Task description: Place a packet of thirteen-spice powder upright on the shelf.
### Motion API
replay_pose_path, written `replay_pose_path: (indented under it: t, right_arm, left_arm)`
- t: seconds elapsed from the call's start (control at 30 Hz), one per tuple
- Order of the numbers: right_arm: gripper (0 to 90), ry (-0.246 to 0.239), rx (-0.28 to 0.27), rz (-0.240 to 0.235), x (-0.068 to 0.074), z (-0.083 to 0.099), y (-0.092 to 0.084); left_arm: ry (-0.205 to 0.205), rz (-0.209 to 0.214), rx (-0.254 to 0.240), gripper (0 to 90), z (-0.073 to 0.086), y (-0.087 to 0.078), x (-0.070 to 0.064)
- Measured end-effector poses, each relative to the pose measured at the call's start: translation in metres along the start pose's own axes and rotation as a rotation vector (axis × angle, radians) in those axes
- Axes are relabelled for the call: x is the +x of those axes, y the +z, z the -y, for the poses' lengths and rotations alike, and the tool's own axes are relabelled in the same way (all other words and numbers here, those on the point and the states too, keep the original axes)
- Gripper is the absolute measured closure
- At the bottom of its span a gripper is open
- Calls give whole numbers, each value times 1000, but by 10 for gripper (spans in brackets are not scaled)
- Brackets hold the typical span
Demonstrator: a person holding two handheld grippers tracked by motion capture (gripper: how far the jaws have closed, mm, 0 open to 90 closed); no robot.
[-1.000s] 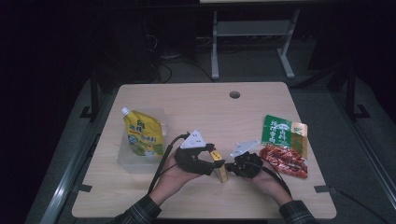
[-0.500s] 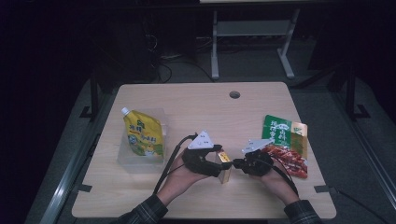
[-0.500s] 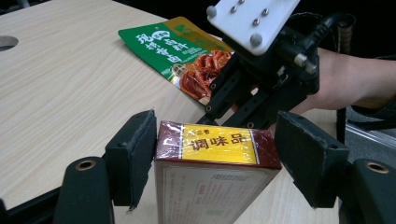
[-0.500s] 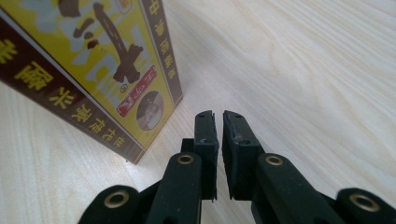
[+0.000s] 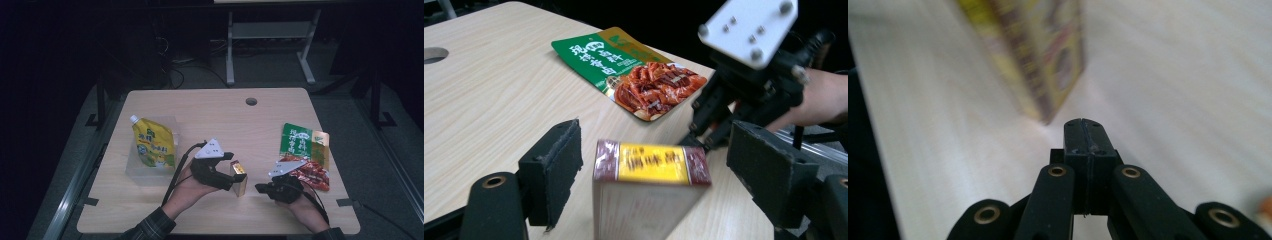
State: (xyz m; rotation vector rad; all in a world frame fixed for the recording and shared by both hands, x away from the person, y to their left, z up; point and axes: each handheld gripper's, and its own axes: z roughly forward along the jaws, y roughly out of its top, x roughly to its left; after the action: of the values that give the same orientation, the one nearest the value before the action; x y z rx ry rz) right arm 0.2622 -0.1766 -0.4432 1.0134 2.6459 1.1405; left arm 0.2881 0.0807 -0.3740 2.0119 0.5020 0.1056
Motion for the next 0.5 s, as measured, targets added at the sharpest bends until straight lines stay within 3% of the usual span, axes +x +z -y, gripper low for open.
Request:
replay_pose_path:
  t: [0.13, 0.3, 0.5]
  right_arm:
    - [900, -4, 17, -35, 15, 4, 4]
    - [900, -31, 49, -47, 27, 2, 16]
    - [900, -54, 79, -40, 31, -2, 26]
  left_arm:
    - [-5, -19, -1, 204, 5, -16, -1]
    - [-15, -42, 20, 194, 20, -36, 0]
    - [-46, -64, 84, 194, 58, -48, 4]
